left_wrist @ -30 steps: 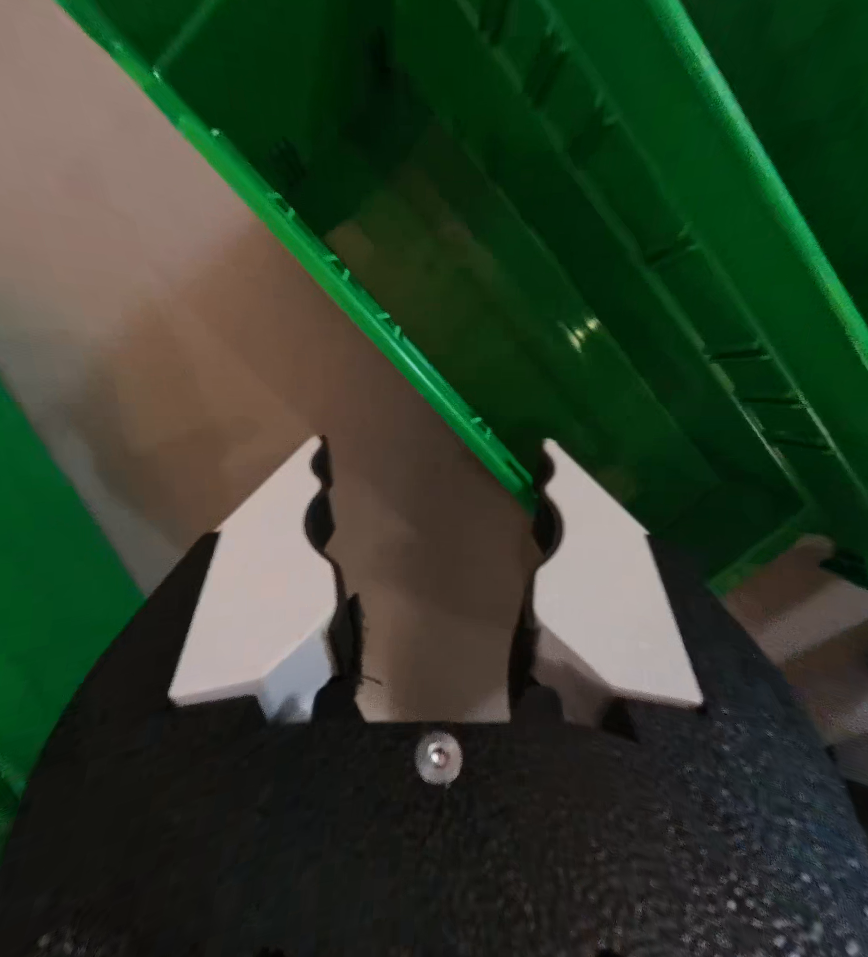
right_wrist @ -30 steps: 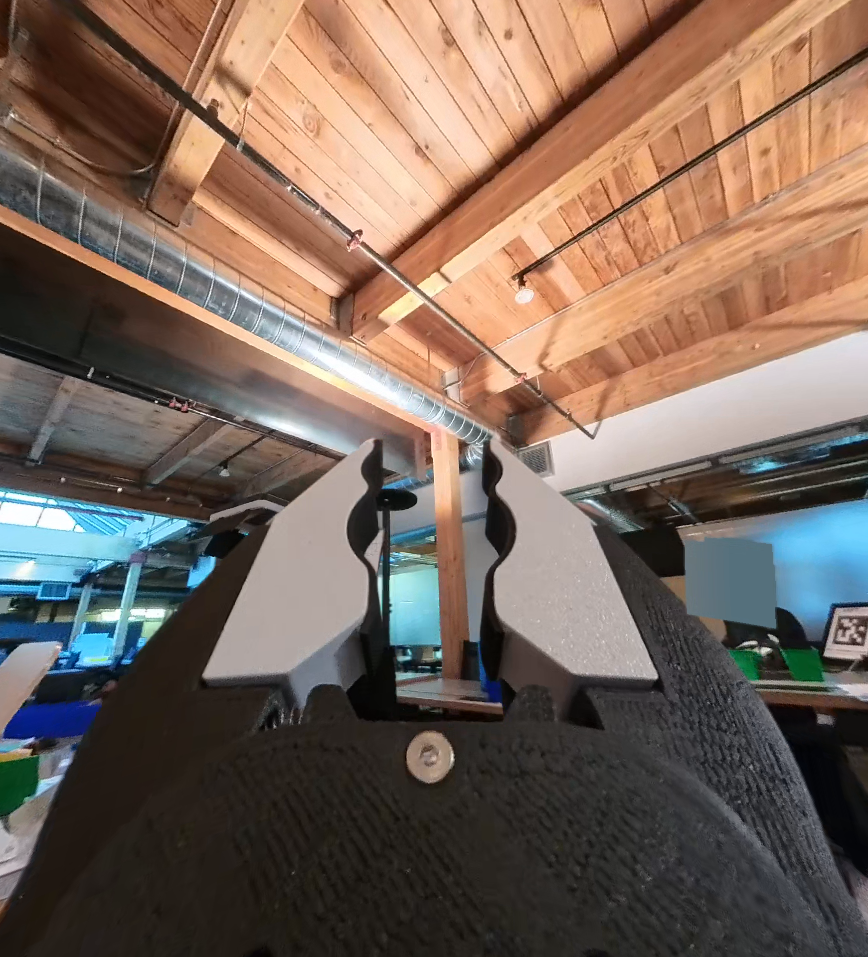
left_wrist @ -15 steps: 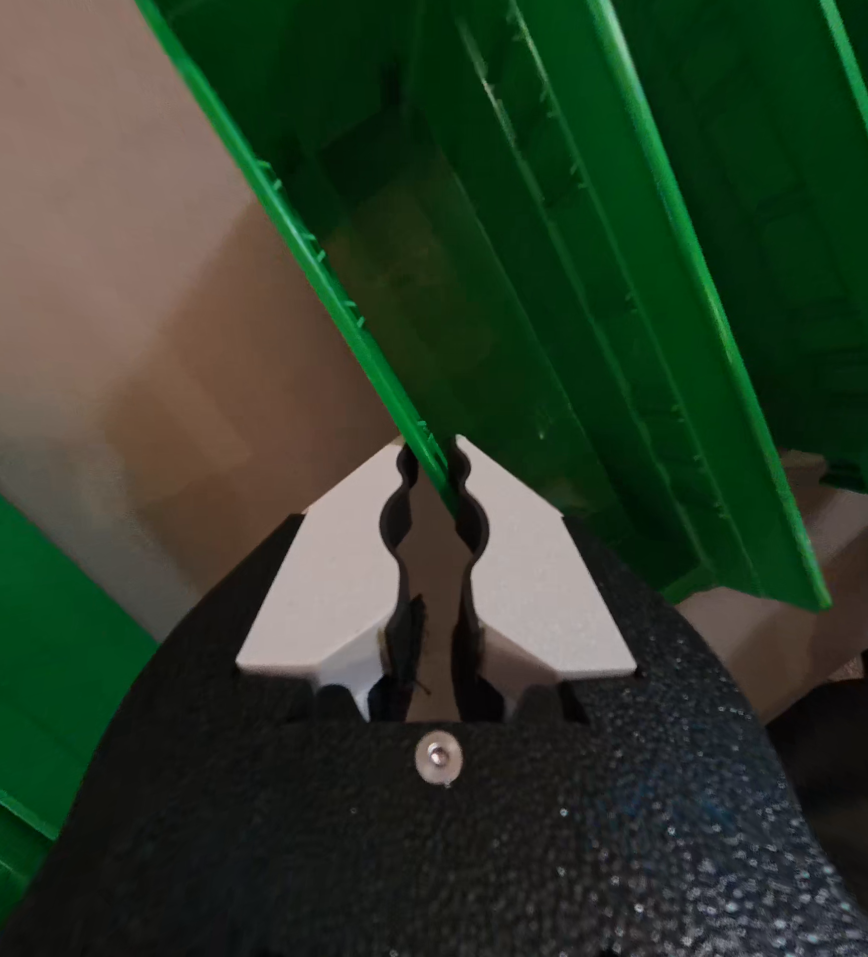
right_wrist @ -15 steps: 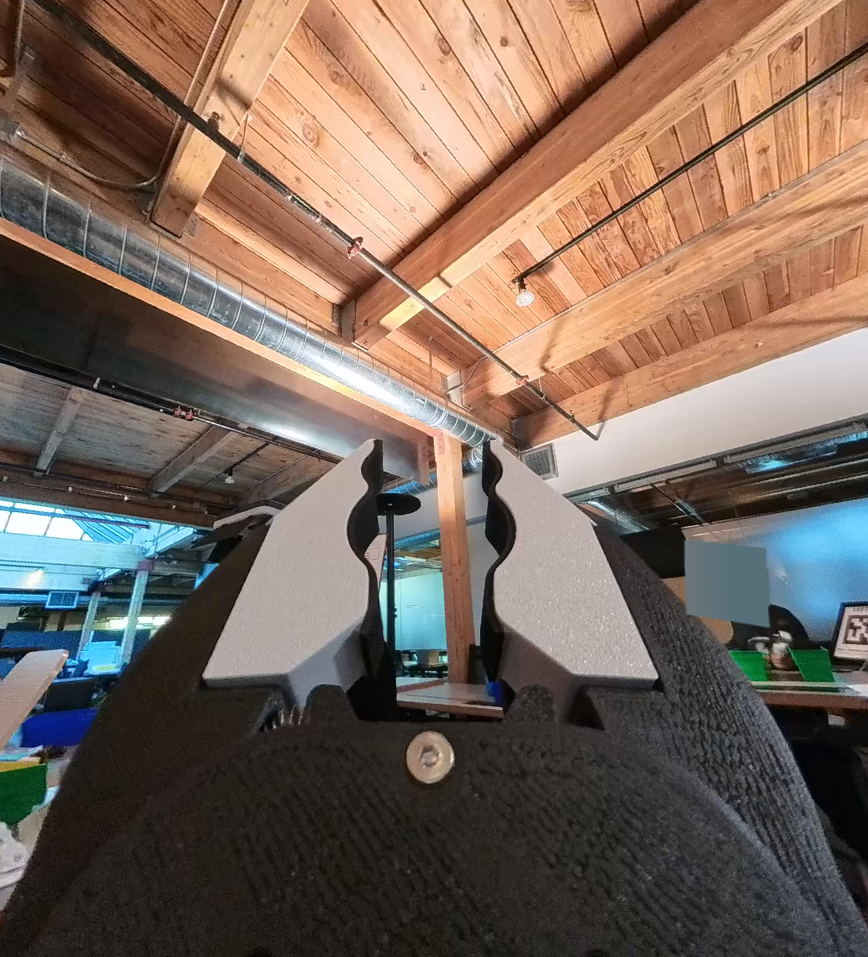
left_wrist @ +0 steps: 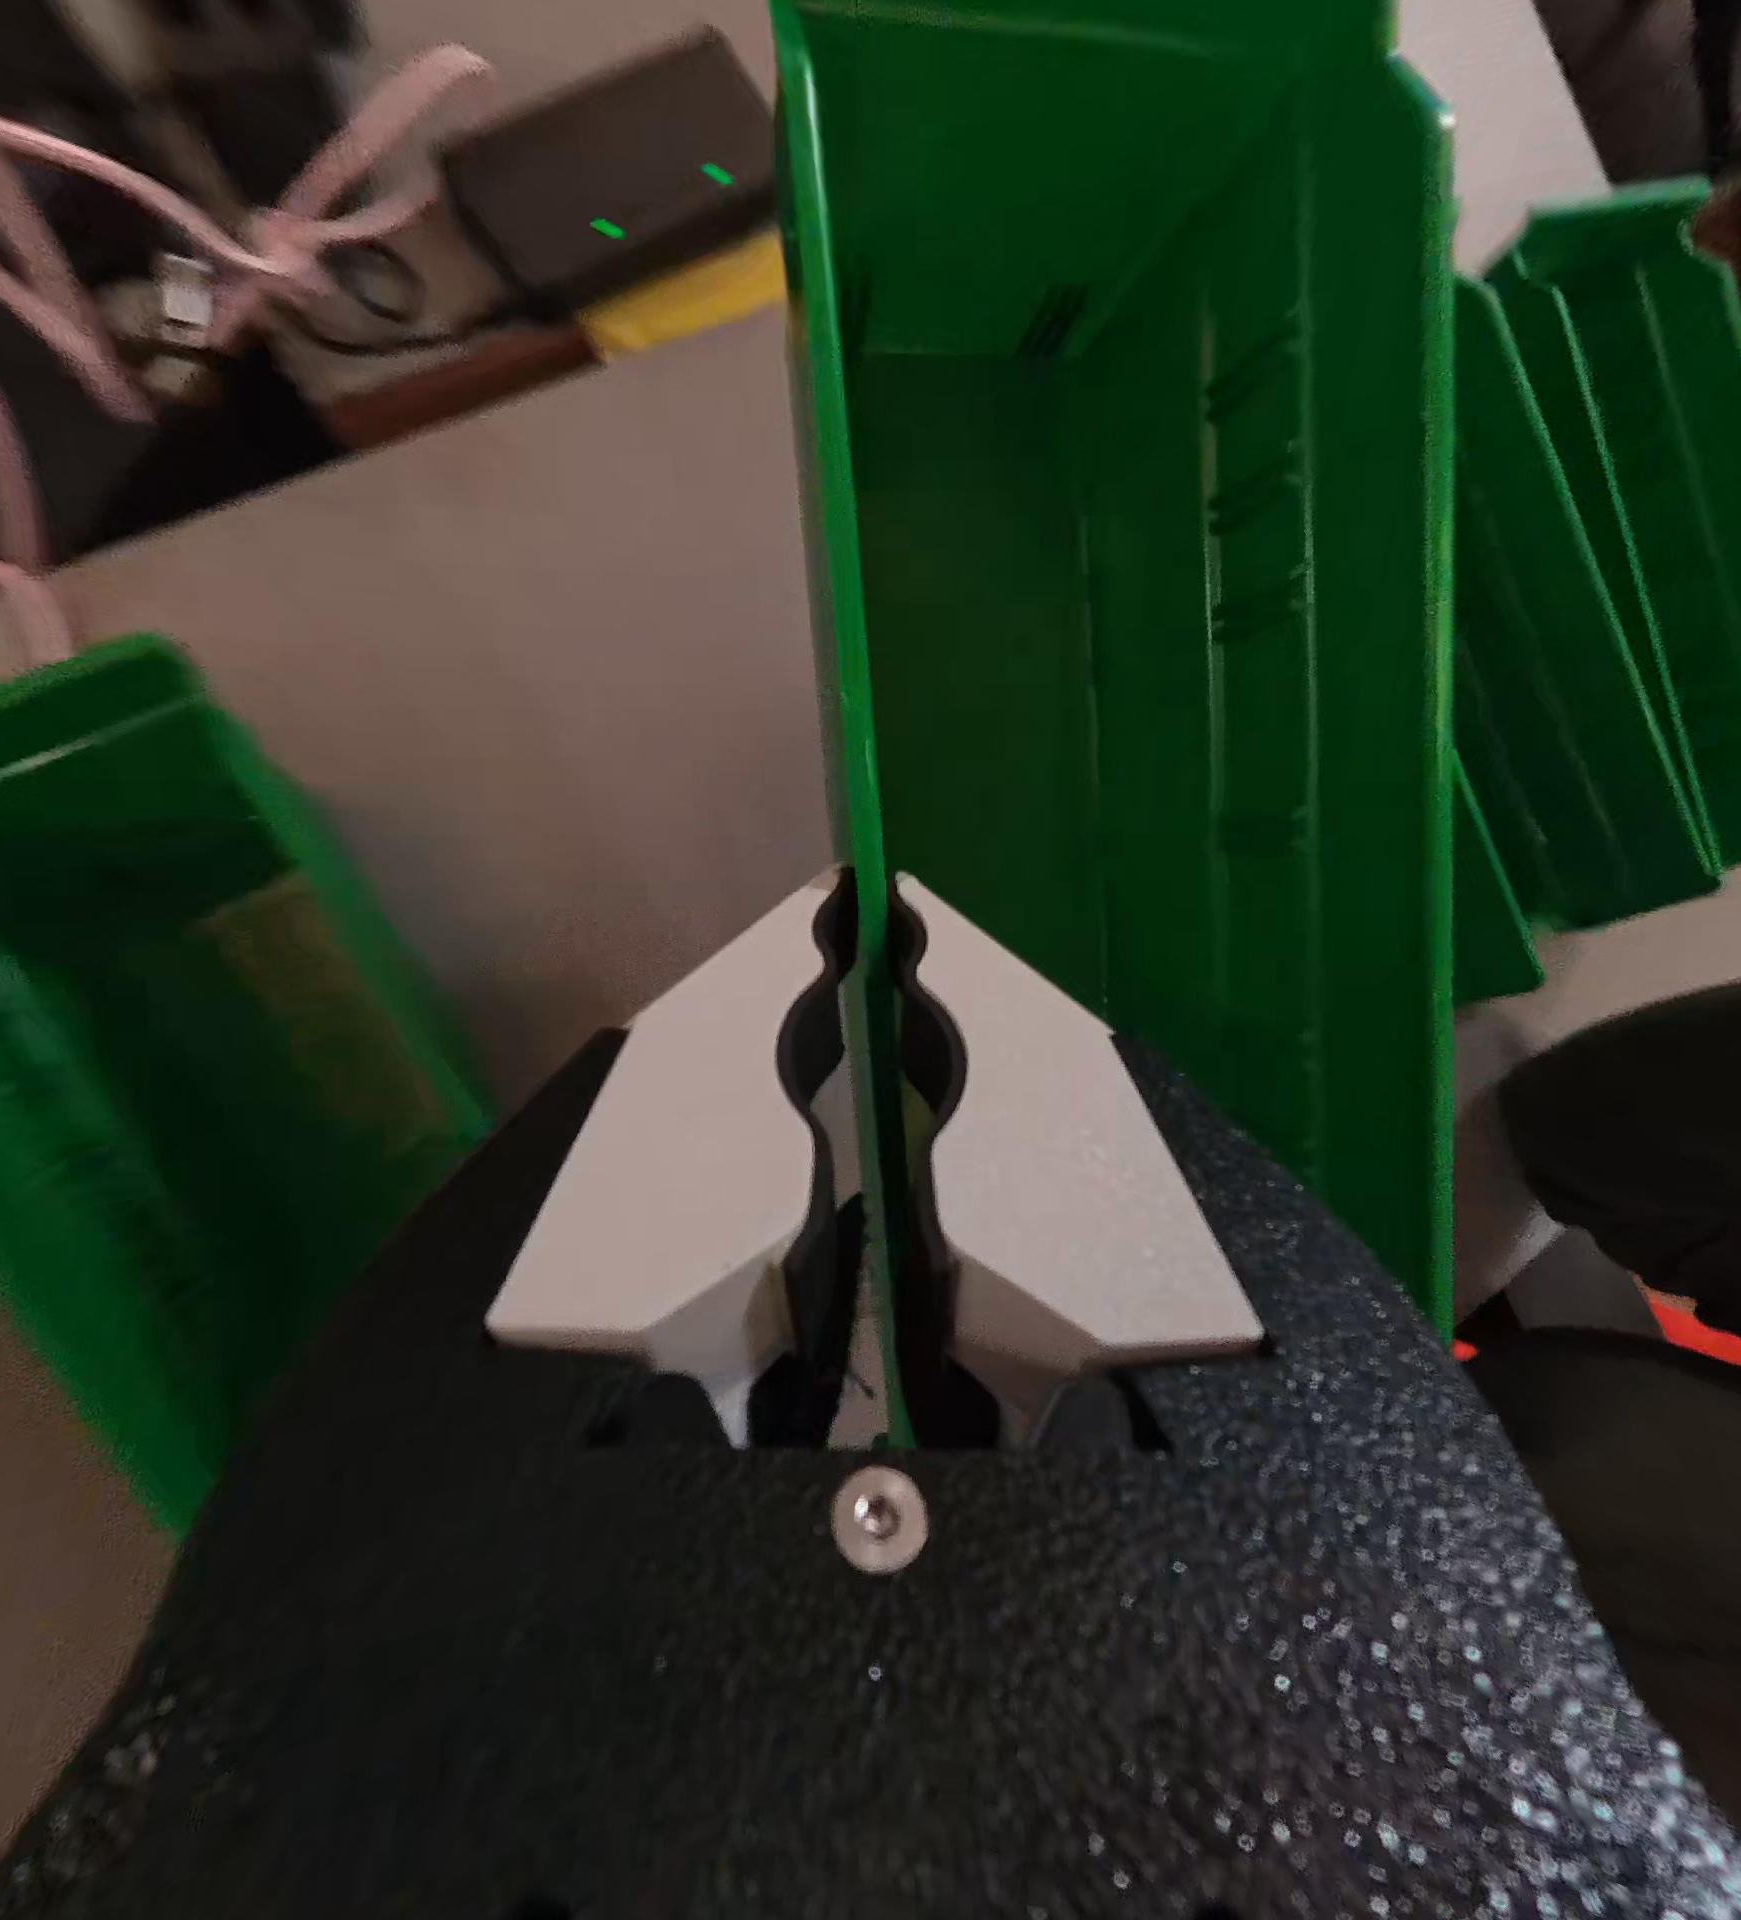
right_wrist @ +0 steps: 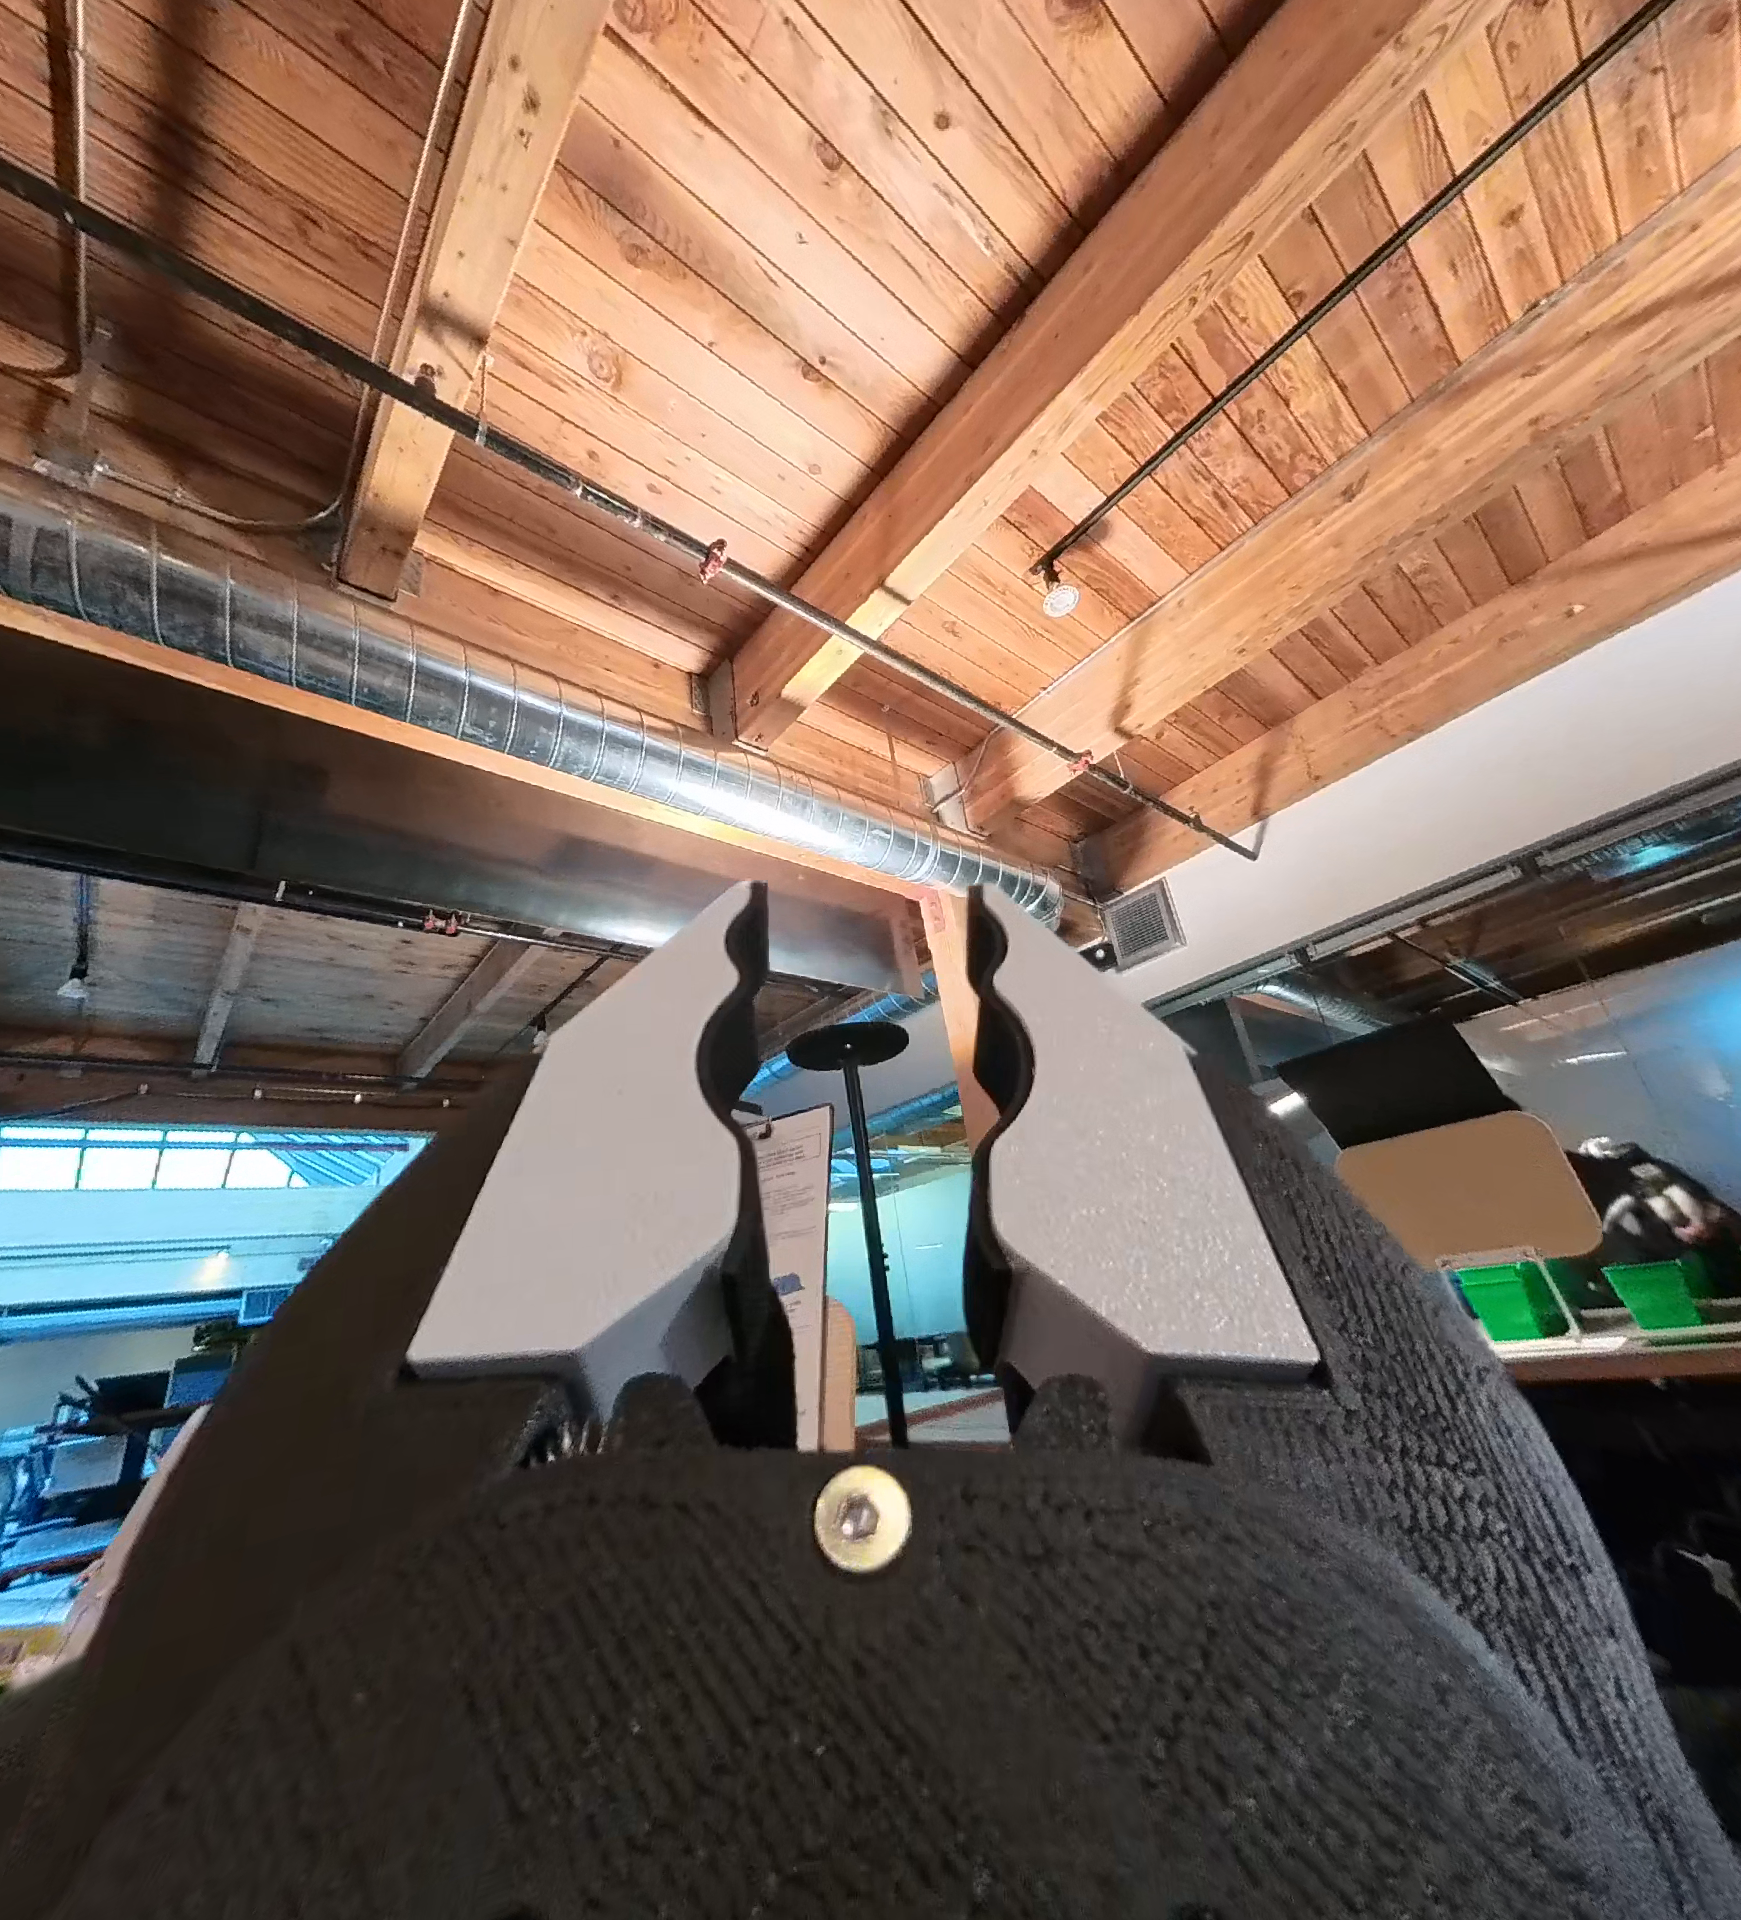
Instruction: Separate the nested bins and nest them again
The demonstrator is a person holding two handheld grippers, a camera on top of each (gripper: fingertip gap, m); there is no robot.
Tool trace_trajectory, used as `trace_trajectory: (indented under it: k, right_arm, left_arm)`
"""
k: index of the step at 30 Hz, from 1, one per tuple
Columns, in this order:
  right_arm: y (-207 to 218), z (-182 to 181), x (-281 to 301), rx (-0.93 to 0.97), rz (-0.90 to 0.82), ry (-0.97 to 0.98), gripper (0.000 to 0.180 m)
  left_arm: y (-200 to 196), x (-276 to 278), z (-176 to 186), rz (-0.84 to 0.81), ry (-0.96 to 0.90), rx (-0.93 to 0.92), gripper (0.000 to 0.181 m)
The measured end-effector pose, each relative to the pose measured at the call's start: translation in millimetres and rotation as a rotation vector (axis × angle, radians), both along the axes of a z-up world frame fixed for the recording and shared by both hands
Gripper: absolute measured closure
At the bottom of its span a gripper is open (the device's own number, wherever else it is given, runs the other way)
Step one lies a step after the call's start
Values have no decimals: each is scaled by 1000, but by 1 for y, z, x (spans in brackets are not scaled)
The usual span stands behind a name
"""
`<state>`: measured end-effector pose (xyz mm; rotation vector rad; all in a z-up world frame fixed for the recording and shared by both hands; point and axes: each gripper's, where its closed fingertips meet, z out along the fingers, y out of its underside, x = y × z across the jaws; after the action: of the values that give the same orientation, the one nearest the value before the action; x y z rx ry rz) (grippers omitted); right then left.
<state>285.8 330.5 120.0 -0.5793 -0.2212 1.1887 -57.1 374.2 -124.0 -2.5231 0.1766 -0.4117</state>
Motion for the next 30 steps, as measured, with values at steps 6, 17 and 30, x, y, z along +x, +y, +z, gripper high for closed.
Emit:
trace_trajectory:
  k: [6,17,30]
  right_arm:
    - [0,0,5,4,-23,10,143]
    - [4,-1,1,-4,-14,2,143]
    - [6,-1,0,-6,-14,0,143]
  left_arm:
    - [-28,-101,39,232,143,14,179]
    - [-80,-173,5,418,149,-109,179]
    - [-75,-183,-31,451,77,-162,179]
